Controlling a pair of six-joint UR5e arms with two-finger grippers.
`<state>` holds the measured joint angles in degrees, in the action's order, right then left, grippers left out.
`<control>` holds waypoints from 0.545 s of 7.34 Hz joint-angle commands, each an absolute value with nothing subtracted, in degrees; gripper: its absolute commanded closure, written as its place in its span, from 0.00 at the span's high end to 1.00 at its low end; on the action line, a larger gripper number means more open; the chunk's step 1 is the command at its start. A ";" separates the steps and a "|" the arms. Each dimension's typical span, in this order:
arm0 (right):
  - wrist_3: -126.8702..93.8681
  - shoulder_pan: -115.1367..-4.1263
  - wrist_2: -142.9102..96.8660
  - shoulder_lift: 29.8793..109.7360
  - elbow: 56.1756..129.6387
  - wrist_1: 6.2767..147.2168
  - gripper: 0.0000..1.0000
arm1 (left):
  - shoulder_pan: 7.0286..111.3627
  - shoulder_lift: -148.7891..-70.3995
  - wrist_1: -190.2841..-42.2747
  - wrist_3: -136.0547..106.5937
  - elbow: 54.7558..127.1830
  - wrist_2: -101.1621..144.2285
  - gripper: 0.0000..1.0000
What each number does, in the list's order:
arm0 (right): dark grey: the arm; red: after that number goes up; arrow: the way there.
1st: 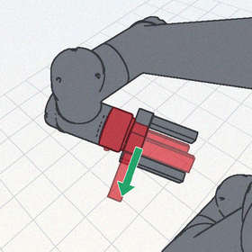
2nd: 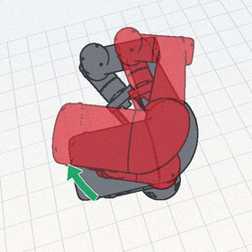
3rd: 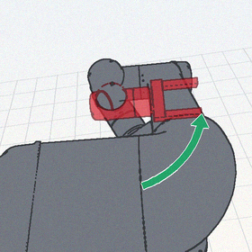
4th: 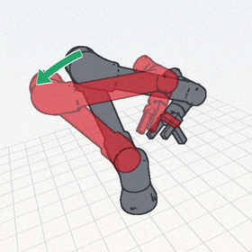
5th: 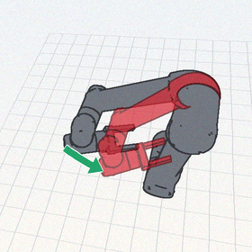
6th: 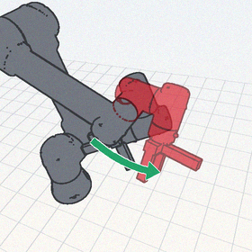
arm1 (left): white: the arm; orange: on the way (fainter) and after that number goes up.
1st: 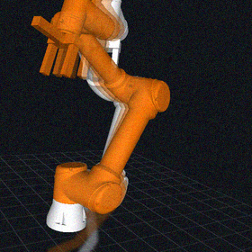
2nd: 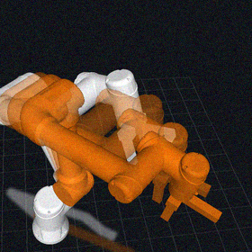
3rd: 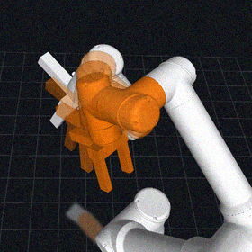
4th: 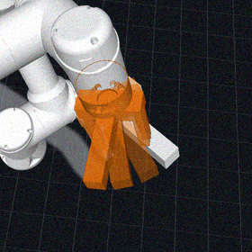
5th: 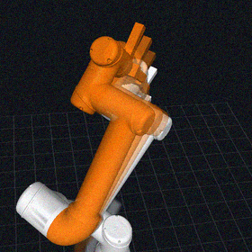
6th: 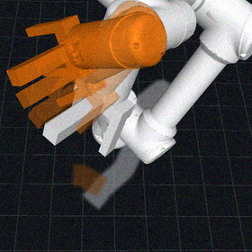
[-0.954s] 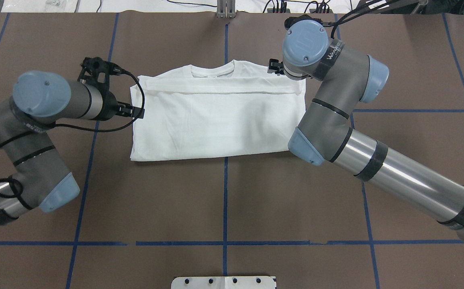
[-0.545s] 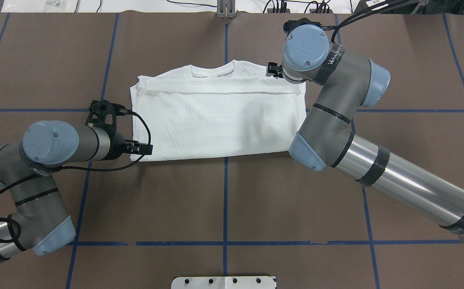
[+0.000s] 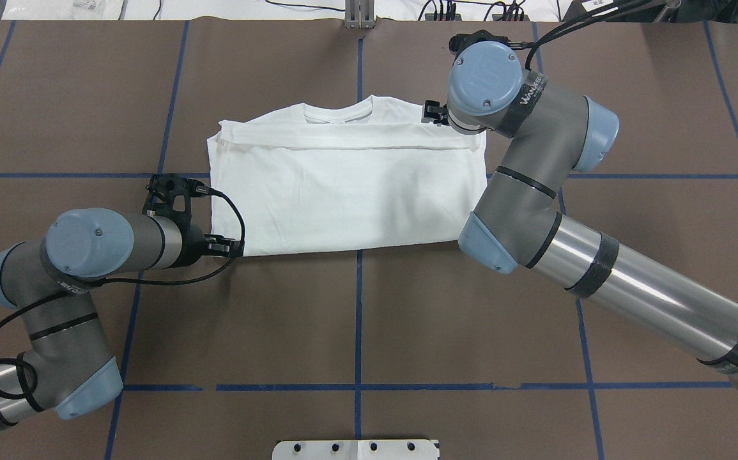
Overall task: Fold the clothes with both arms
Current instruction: 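Lower the folded hem onto the collar and open both grippers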
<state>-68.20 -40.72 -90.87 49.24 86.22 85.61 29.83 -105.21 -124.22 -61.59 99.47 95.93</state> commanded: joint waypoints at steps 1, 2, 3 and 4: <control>-68.20 -40.52 -90.79 49.31 86.22 85.61 1.00 | 29.71 -105.21 -124.19 -61.52 99.05 95.89 0.75; -68.12 -40.34 -90.79 49.39 86.22 85.61 1.00 | 29.62 -105.12 -124.19 -61.61 99.05 95.89 0.73; -68.20 -40.17 -90.70 49.39 86.22 85.61 1.00 | 29.62 -105.20 -124.19 -61.70 99.05 95.89 0.56; -68.20 -40.08 -90.70 49.39 86.31 85.52 1.00 | 29.62 -105.29 -124.19 -61.70 99.14 95.98 0.24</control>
